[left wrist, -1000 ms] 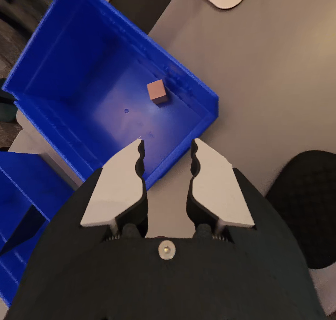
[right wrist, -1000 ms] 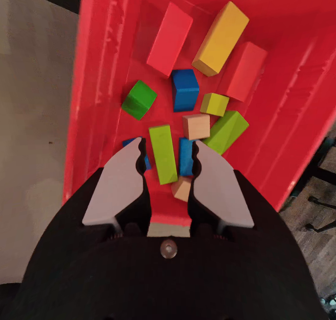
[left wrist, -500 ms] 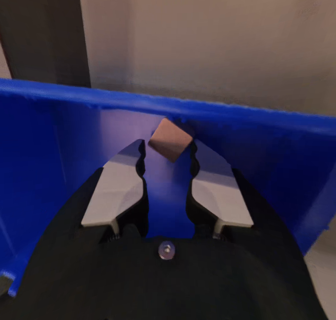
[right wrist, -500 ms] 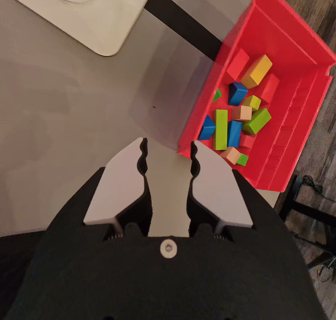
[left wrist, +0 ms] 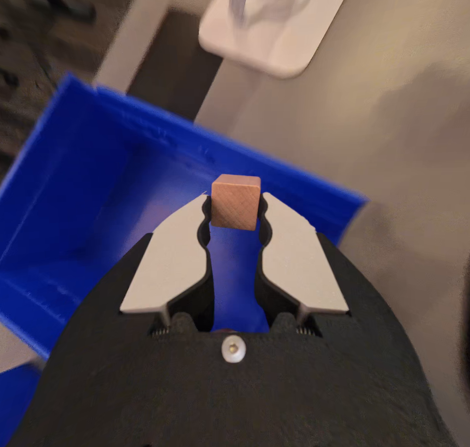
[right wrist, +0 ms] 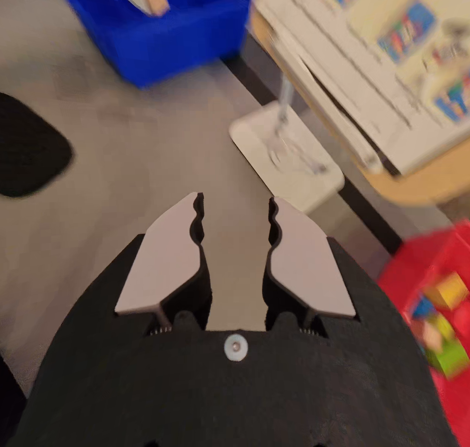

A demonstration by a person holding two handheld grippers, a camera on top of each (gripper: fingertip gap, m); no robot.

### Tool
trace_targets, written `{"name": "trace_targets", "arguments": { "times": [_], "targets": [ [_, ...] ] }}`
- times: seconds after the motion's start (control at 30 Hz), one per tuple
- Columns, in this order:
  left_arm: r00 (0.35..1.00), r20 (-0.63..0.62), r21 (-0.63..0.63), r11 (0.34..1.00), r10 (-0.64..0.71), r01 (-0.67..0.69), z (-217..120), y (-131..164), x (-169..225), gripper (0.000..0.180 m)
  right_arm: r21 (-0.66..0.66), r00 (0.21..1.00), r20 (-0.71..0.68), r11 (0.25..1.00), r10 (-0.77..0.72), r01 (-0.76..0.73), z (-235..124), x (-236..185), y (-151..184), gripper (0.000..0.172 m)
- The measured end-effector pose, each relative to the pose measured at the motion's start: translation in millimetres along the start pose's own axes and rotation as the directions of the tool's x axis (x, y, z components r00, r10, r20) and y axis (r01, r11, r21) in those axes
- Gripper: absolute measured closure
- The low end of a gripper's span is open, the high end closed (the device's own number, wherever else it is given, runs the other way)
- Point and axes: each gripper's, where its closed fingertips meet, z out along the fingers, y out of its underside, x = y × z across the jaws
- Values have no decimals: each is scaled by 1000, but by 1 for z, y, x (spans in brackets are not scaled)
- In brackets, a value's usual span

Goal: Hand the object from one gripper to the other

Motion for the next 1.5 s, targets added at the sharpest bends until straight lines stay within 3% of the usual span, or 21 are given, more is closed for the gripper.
{"name": "trace_targets", "arguments": {
  "times": [0.07,0.17,0.3,0.4,0.57,0.7,1.03,1.13,1.2,1.3,1.37,1.5],
  "targets": [
    [998,-67,229,973,-6,21,-32,-44,37,145,129,993,105,991,-50,37,13,-38,-37,125],
    [988,-133,428,904,74,-10,-64,-97,101,145,312,969,214,949,-122,51,26,-85,-83,127],
    [954,-226,603,797,195,-20,-91,-150,180,145,424,944,284,905,-166,31,33,-116,-113,131],
    [935,-267,688,725,232,16,-107,-175,213,145,444,913,376,896,-157,-28,30,-131,-117,131],
    [905,-321,730,682,280,48,-116,-187,237,145,499,885,440,861,-151,-101,11,-141,-120,134],
    [906,-309,716,698,288,22,-111,-188,242,145,551,861,486,817,-151,-168,-9,-143,-125,132],
    [896,-316,724,689,313,14,-109,-201,269,145,543,891,423,833,-166,-103,-21,-145,-112,141],
    [950,-212,691,723,229,-20,-99,-206,255,138,532,943,316,842,-98,-91,-24,-119,-103,141],
    [998,16,567,822,60,-58,-79,-199,216,139,463,992,119,887,-48,-12,-19,-85,-84,141],
    [939,341,403,910,-50,-98,-59,-181,168,147,334,993,-121,942,-7,47,-13,-42,-57,141],
    [908,414,307,949,-64,-73,-42,-169,156,150,249,967,-254,965,-21,86,-10,-22,-41,141],
    [866,496,237,969,-65,-63,-23,-162,150,153,119,924,-379,986,-61,114,-5,-6,-20,141]
  ]
}}
